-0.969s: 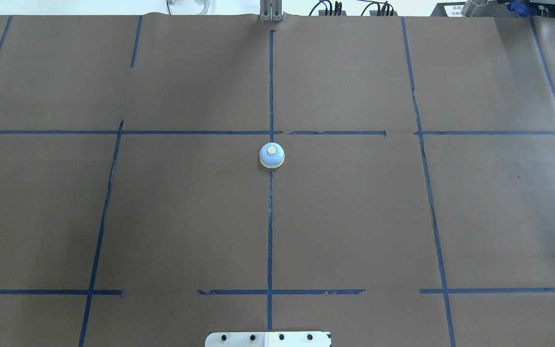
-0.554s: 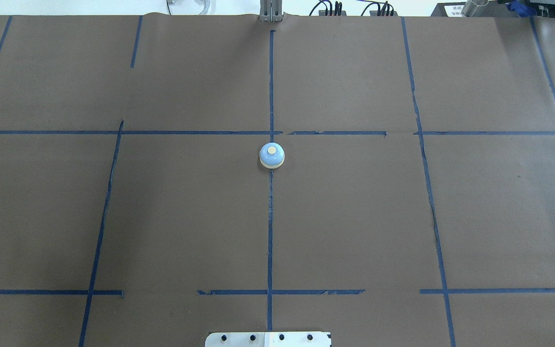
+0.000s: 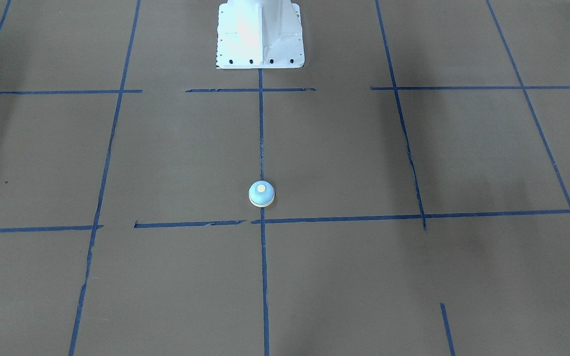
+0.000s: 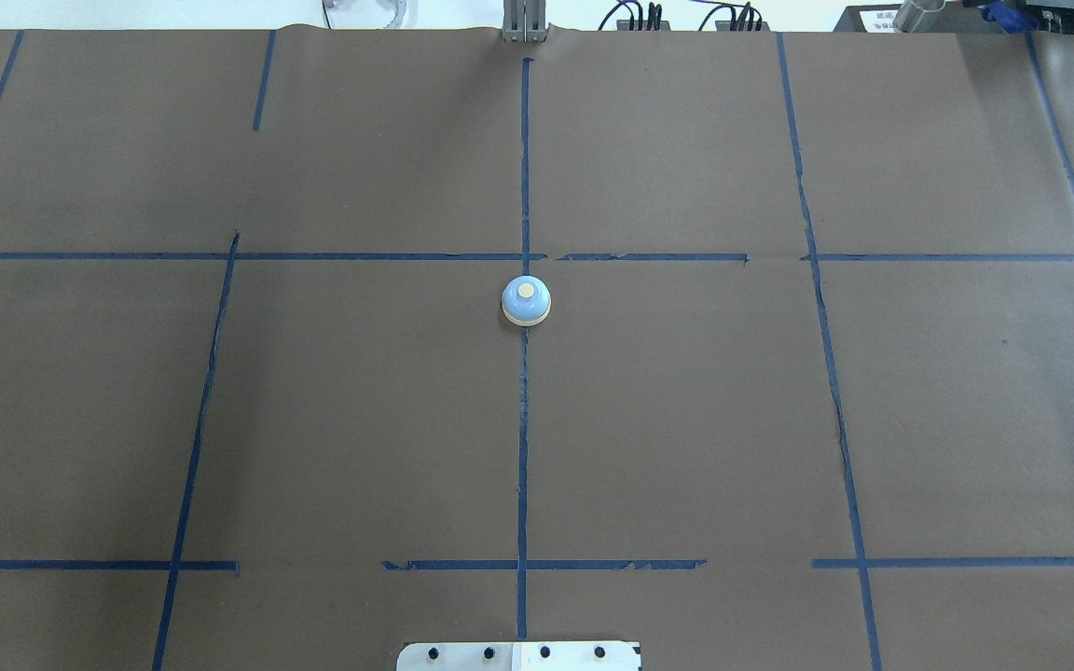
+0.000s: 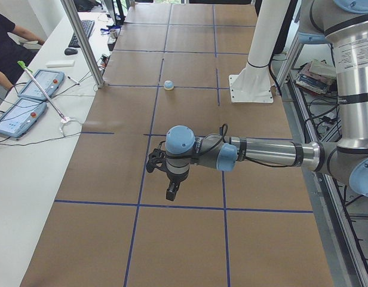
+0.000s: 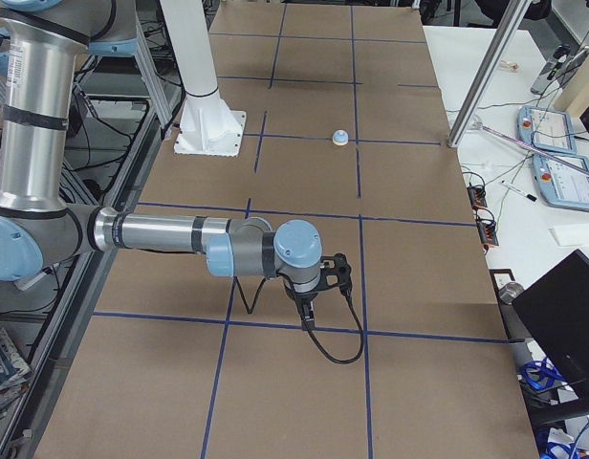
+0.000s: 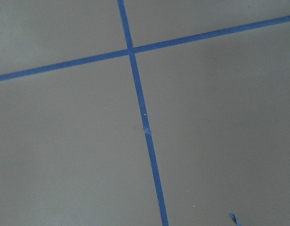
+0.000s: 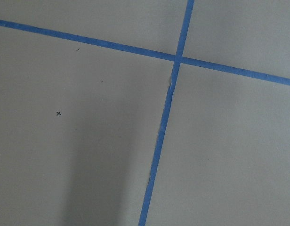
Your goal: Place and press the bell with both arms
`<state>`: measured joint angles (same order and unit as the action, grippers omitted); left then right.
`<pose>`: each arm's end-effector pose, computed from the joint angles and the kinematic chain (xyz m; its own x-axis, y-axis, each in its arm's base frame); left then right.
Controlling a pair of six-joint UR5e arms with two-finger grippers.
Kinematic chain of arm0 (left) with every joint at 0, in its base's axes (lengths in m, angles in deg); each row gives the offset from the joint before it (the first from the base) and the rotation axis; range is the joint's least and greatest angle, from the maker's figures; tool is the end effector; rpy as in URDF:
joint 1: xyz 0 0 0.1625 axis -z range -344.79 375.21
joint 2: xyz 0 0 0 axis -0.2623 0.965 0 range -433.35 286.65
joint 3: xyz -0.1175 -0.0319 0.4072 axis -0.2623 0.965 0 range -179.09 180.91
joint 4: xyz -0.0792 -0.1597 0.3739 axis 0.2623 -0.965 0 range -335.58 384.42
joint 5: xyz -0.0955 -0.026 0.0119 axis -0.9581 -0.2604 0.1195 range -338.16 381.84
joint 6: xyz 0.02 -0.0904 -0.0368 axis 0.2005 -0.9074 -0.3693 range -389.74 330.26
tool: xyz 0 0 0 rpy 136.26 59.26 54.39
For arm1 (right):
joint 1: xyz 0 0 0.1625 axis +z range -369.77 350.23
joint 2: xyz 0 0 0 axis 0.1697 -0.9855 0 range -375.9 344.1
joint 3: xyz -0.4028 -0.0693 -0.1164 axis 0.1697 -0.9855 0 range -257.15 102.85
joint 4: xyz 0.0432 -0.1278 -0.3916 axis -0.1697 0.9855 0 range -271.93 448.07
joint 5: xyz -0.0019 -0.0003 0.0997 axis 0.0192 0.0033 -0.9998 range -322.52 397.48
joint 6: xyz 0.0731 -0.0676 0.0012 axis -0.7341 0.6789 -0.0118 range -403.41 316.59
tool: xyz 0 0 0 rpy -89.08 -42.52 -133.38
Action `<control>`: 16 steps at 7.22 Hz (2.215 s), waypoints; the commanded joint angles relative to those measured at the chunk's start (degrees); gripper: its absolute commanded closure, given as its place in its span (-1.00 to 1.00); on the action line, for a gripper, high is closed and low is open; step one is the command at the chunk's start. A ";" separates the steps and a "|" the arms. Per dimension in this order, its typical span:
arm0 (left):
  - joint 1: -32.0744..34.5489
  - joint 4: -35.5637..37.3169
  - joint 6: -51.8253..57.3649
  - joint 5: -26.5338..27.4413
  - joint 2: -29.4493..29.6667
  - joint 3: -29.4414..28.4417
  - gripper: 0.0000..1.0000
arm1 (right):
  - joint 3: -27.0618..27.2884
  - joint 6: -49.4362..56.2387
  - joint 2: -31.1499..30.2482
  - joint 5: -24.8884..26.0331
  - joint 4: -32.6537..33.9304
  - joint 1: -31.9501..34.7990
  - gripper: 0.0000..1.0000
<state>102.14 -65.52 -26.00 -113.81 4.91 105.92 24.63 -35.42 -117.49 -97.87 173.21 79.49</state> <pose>-0.0402 -0.4112 0.6202 0.6910 0.1423 -0.7087 -0.0987 0.9898 0.1025 0.0570 -0.4130 0.6384 0.6934 -0.2094 0.6895 0.1103 0.9764 0.1856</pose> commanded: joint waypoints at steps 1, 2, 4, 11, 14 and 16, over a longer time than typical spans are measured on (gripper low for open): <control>0.08 0.90 -0.32 -0.49 0.57 0.53 -1.00 | 0.09 -0.60 0.16 0.08 0.02 -0.57 -1.00; 0.08 0.90 -0.32 -0.58 0.40 1.24 -1.00 | 0.09 -0.60 0.16 0.00 0.02 -0.57 -1.00; 0.08 0.90 -0.23 -0.66 0.05 0.38 -1.00 | 0.44 -0.69 0.25 -0.17 -0.50 -0.66 -1.00; -0.18 0.99 -0.40 -0.58 1.19 1.33 -1.00 | 0.79 -0.43 0.25 0.17 -1.03 -1.71 -1.00; -0.27 0.99 -0.32 -0.58 1.81 0.90 -1.00 | 0.79 -0.78 0.34 0.17 -2.44 -3.20 -1.00; -0.36 0.99 -0.32 -0.58 2.24 0.98 -1.00 | 0.79 -1.30 0.34 0.26 -2.44 -3.74 -1.00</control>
<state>101.82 -64.53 -26.32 -114.39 6.91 106.84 25.40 -36.45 -117.17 -97.61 170.81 76.06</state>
